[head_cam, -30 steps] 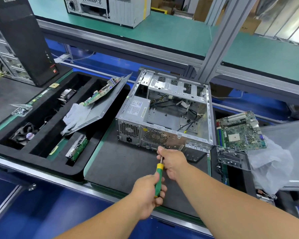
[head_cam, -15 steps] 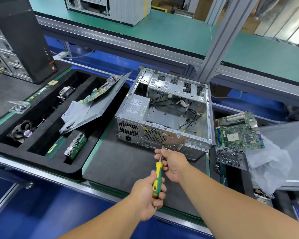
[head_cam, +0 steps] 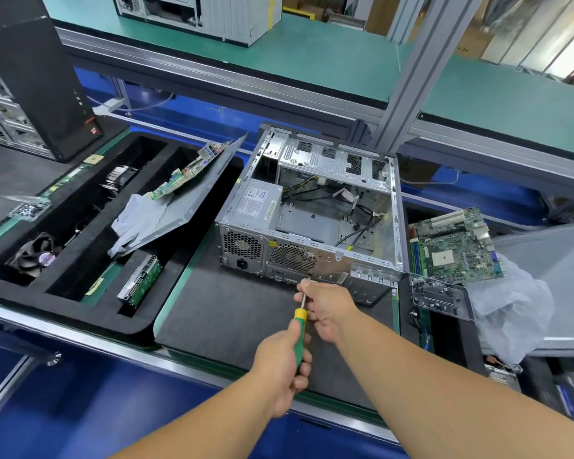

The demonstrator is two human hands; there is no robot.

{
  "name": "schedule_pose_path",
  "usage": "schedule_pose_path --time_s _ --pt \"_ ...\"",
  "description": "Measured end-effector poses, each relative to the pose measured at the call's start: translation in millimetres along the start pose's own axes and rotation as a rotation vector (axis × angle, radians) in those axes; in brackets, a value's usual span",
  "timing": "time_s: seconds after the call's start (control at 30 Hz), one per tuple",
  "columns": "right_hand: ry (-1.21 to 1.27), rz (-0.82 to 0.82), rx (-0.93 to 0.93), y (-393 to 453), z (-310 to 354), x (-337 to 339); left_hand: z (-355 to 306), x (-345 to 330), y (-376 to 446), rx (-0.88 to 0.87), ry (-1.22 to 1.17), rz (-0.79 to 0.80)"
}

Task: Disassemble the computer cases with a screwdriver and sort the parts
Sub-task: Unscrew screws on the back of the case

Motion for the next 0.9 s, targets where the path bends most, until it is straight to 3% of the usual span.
schedule_pose_path --time_s 0.07,0.13,0.2,0.3,0.37,0.43,0.53,0.63,0.7,0.83,0.9 --pt "0.01 -0.012 0.007 1.3 -1.6 -1.1 -17.3 15.6 -4.8 -0.212 0.319 -0.263" --pt "0.006 -0.031 0.009 3.0 -3.9 -0.3 -25.8 23.2 -7.6 -0.327 0.425 -0.414" --pt "0.008 -0.051 0.009 4.2 -5.7 1.6 -18.3 27.7 -3.5 -0.254 0.22 -0.344" --pt "0.032 -0.073 0.012 6.9 -6.9 3.4 12.4 5.4 4.4 0.144 -0.317 0.052" --pt "0.032 -0.082 0.007 9.1 -8.0 3.1 13.5 3.8 4.0 0.186 -0.317 0.084" --pt "0.026 -0.086 0.003 10.9 -8.4 2.1 -1.6 18.3 4.6 0.036 -0.043 -0.092" --pt "0.025 -0.101 -0.009 12.8 -10.7 1.3 -42.5 27.0 -18.0 -0.387 0.546 -0.398" --pt "0.027 -0.11 -0.018 13.0 -13.5 1.3 -46.1 27.2 -19.5 -0.525 0.875 -0.559" --pt "0.042 -0.103 -0.019 13.1 -14.0 0.5 -41.8 31.8 -17.7 -0.495 0.645 -0.473" --pt "0.011 -0.106 -0.048 14.5 -13.9 4.3 4.2 -10.4 -9.5 0.16 -0.346 0.244" --pt "0.018 -0.104 -0.067 16.3 -13.7 4.0 5.4 -17.5 -15.1 0.21 -0.356 0.295"
Point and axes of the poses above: each hand's wrist, its own y-axis towards the middle knuckle, its own x-axis out of the back of the hand, z = x × y, the point moved 9 cm from there along y, towards the middle knuckle, and after that the axes turned 10 degrees about x, right-handed, at the moved point
